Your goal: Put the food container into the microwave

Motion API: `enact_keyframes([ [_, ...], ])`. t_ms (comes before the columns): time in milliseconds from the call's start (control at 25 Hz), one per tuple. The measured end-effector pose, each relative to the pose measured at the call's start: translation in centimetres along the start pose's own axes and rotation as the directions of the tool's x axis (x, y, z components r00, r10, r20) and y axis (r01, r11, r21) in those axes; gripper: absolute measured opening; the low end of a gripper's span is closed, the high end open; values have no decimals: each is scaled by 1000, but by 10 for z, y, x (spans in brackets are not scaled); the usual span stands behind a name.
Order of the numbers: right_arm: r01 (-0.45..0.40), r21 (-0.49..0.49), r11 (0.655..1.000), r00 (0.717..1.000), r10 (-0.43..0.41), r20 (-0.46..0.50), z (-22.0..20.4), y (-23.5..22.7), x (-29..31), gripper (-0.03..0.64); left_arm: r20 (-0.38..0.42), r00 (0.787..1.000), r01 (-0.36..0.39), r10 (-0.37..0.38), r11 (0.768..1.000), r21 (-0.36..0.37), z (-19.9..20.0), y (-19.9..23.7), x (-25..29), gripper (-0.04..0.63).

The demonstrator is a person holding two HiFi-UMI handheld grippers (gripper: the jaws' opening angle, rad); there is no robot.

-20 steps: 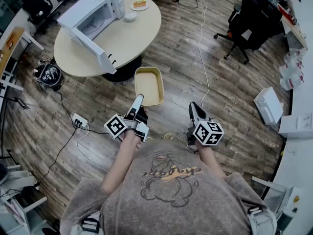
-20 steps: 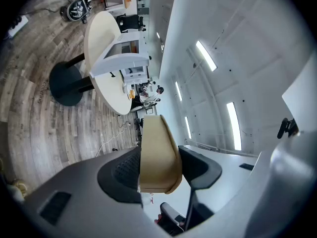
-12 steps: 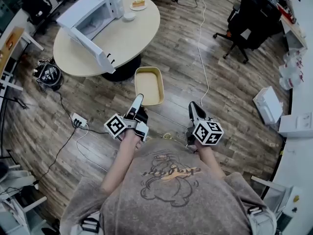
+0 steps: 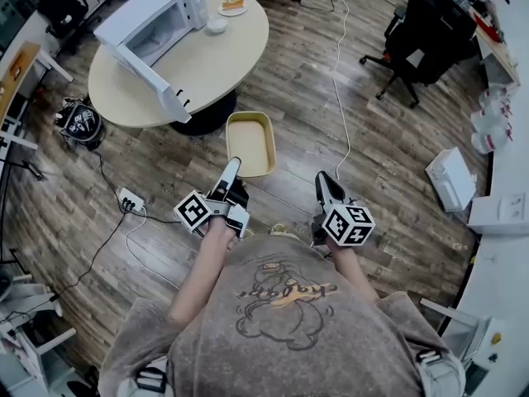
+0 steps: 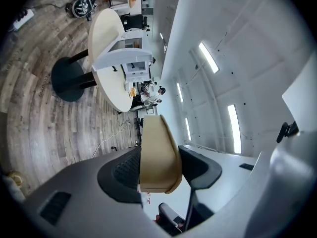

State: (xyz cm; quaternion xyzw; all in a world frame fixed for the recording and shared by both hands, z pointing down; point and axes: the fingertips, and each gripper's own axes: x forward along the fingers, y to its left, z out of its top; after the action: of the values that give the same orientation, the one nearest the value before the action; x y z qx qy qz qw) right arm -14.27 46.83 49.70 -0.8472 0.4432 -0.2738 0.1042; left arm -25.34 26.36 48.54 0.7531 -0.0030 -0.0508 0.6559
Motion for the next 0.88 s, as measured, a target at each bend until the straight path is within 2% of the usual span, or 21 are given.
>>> enact_keyframes([
  [320, -19, 4, 1000, 1000, 20, -16, 0, -27, -3, 0, 6, 1000, 10, -10, 1000, 26, -16, 1, 17, 245],
  [520, -43, -5, 999, 998, 43, -38, 3, -41, 5, 0, 51, 998, 24, -24, 1000, 15, -17, 0, 29, 245],
  [880, -57, 0, 998, 997, 57, -47, 17, -62, 37, 0, 47, 999, 13, -13, 1000, -2, -17, 15, 64, 245],
])
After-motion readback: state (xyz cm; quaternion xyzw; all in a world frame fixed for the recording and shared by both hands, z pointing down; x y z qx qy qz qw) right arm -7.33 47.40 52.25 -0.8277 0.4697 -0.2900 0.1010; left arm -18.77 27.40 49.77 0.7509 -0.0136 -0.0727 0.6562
